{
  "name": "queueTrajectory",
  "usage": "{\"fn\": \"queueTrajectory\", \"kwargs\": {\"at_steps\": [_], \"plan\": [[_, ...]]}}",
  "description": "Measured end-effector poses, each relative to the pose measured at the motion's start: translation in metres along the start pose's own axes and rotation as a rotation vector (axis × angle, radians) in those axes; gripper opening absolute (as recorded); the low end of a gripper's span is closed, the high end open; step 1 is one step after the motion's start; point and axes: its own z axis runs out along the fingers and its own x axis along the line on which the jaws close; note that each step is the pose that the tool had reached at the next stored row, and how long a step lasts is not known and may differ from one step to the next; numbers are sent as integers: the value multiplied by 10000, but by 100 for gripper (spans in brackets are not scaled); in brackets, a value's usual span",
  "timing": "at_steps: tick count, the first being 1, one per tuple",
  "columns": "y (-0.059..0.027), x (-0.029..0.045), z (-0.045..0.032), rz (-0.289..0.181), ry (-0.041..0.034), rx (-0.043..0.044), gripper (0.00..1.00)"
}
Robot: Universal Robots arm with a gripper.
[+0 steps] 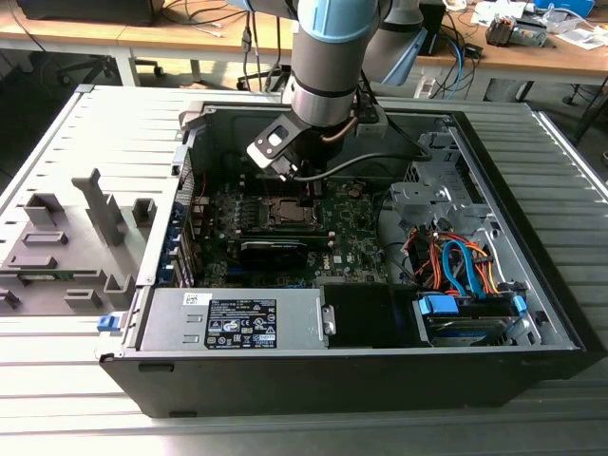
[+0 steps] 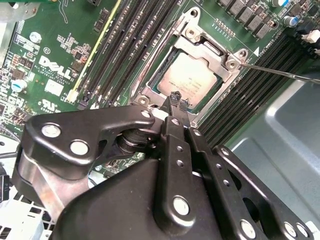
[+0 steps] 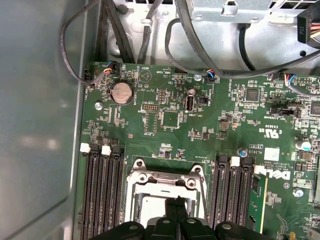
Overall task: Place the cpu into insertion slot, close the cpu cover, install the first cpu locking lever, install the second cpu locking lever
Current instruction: 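Install the first cpu locking lever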
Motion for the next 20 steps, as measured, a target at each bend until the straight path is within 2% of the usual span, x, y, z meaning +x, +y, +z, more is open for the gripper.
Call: {"fn": "queueTrajectory", "kwargs": {"at_steps": [20], "plan": [[0, 0, 0, -512, -43, 26, 11]]}}
